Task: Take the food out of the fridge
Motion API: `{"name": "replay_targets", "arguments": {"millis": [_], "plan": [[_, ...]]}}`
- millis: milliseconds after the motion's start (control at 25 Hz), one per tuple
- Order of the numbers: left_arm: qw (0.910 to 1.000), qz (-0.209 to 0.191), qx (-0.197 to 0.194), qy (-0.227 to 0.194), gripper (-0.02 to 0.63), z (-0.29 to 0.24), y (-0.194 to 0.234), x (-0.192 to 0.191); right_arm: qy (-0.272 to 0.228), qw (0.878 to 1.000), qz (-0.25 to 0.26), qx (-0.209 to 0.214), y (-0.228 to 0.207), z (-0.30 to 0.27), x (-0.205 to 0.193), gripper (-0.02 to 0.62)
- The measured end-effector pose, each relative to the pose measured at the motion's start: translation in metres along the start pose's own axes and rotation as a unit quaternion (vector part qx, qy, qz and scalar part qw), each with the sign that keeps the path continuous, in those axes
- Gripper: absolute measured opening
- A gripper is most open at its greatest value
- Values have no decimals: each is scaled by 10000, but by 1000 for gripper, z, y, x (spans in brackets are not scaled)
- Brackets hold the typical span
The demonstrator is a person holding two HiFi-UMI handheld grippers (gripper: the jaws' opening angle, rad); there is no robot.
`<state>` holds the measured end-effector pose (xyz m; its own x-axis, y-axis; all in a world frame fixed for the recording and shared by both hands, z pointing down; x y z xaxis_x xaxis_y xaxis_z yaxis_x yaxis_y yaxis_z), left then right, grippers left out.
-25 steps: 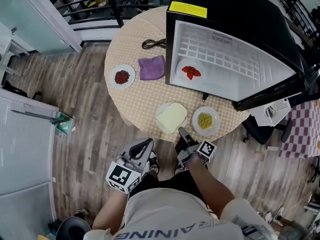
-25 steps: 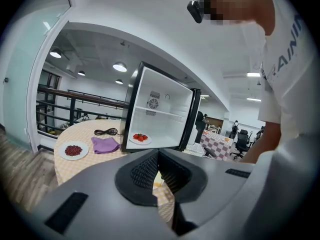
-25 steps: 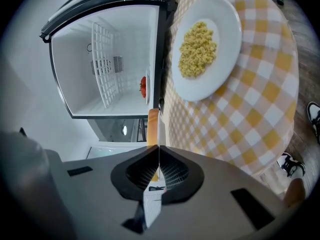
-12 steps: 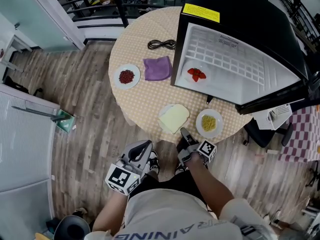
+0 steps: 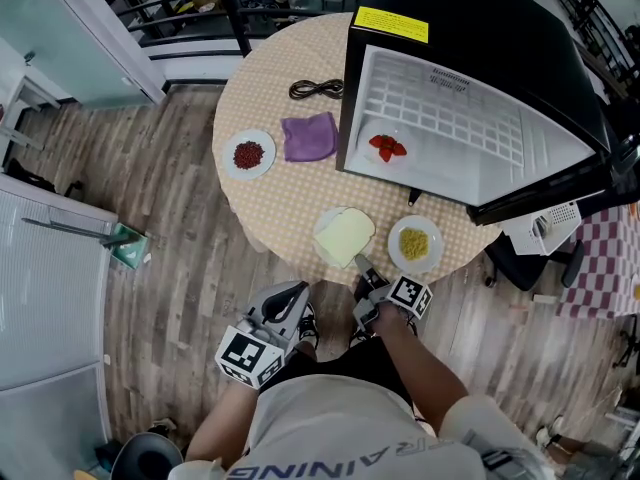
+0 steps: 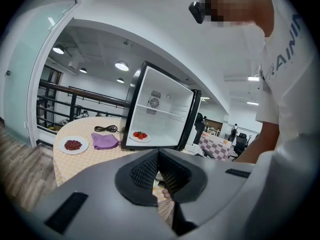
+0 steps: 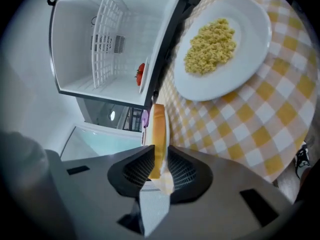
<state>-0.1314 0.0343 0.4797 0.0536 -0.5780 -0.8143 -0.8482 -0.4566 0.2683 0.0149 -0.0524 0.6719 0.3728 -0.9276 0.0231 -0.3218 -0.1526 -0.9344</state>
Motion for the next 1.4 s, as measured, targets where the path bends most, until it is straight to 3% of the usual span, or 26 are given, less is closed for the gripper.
{"name": "replay_targets", "arguments": {"millis": [120, 400, 600, 760, 960, 1240, 1320, 1400], "plan": [[10000, 58, 55, 60, 6, 1, 3, -5, 96, 9995, 159, 260, 9, -2, 0, 155], [9999, 92, 105, 54, 6, 3, 5, -7, 239, 9979, 378, 463, 18, -5, -3, 267], [9999, 104, 111, 54, 6, 5, 5, -8, 582, 9931, 1018, 71, 22, -10, -14, 301], [9998, 125, 135, 32, 6, 4, 7, -10, 956, 9805, 1663, -420, 20, -16, -25, 305], [9998, 163, 139, 2, 6, 5, 8, -10, 1580, 9454, 2598, -1170, 13, -21, -38, 307], [9997, 191, 128, 53, 6, 7, 9, -16, 2286, 8544, 3975, -2442, 5, -28, -51, 307], [9997, 184, 115, 62, 6, 7, 8, -16, 2322, 8398, 4157, -2609, 3, -27, -52, 305], [9998, 169, 99, 63, 6, 6, 8, -15, 2361, 8352, 4205, -2644, 2, -25, -53, 304]]}}
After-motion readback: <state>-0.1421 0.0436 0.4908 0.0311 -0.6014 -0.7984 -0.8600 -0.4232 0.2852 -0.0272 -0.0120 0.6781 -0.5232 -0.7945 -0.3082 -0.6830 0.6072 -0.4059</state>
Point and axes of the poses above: the fingertips, and each gripper's own axes: z backward along the fingers, y to its left, x out of its top, the point moved 3 cm from there along z, backward along the fingers, and after that the axes turned 14 degrees about y, right-handed, at the moved point
